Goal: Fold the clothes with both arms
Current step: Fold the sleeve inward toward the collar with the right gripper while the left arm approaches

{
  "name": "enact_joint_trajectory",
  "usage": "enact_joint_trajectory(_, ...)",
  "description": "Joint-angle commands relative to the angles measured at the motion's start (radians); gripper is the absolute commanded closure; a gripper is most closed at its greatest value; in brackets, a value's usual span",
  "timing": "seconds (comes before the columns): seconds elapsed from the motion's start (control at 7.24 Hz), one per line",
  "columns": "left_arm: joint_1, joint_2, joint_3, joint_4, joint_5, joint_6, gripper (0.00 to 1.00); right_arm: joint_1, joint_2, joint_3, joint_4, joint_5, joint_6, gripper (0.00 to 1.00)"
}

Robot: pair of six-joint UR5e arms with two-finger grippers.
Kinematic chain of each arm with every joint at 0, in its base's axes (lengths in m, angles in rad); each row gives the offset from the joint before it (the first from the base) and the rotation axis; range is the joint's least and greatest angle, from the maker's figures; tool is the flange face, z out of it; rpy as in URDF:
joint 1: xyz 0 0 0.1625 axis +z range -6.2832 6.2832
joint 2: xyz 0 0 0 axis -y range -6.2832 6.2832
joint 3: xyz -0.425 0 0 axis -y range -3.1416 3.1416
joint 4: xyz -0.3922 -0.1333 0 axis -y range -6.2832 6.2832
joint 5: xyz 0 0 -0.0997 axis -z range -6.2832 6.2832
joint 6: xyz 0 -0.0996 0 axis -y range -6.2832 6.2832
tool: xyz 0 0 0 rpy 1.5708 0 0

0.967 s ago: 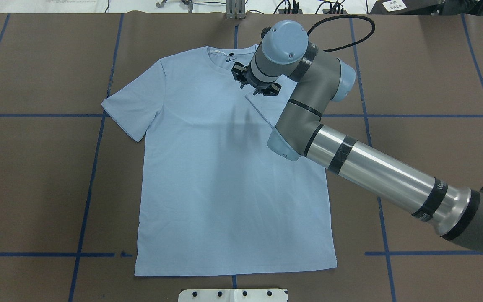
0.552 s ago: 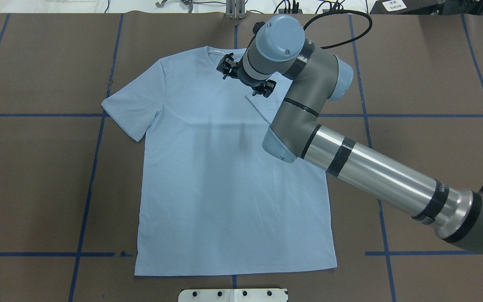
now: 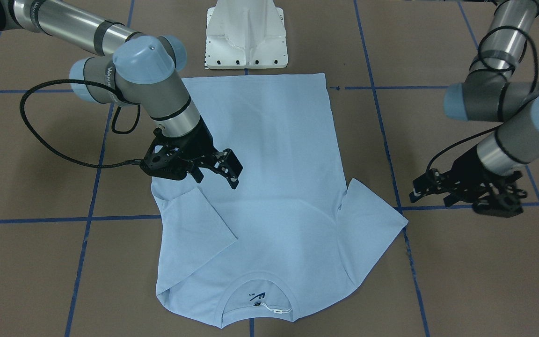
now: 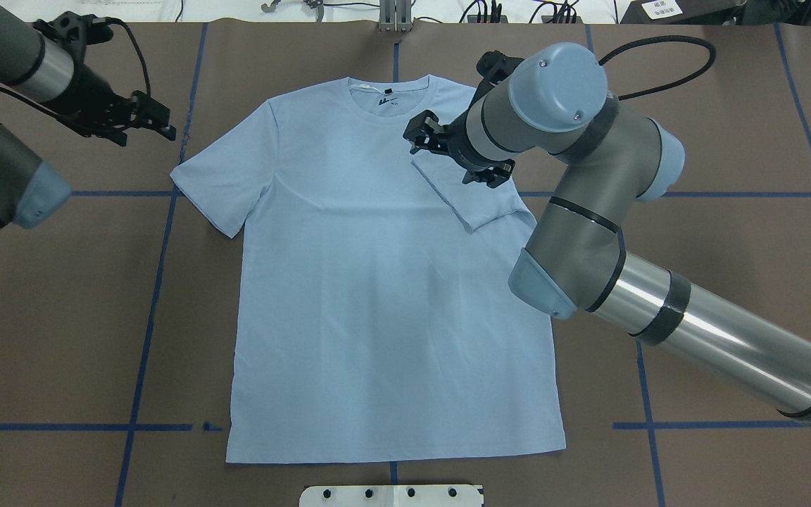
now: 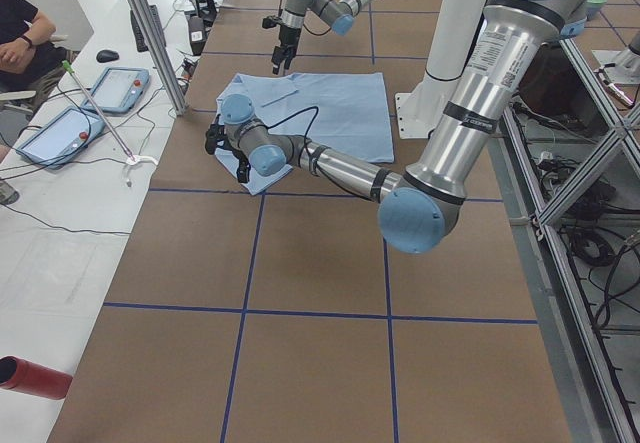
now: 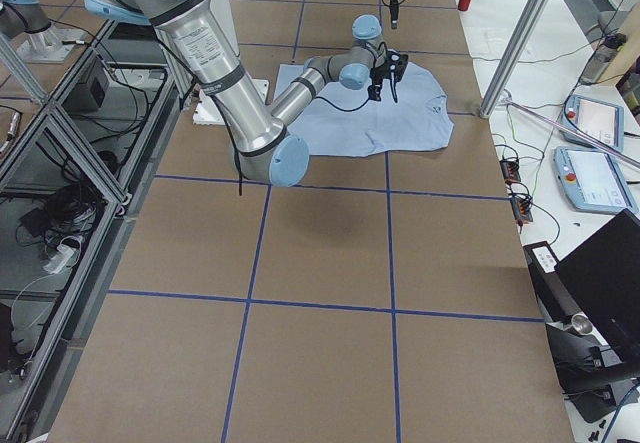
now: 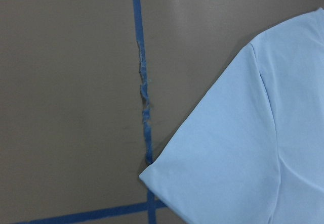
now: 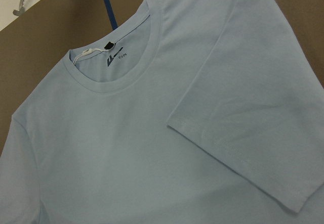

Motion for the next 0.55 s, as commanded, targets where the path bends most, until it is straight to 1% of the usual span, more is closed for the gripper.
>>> enact_joint_trajectory(0.0,0.041,-0.029,0.133,-0.091,0.095,-0.104,0.04,-0.001,-0.036,0.076,-0.015,-0.004,0.003,0.00)
enact_joint_trajectory(0.14,0.042,-0.032,0.138,-0.081,0.123,-0.115,0.07,-0.004,-0.046,0.082,-0.015,-0.003,0.001,0.00)
enact_joint_trajectory(0.41,0.058,-0.030,0.139,-0.083,0.123,-0.118,0.18,-0.004,-0.047,0.082,-0.015,-0.003,0.001,0.00)
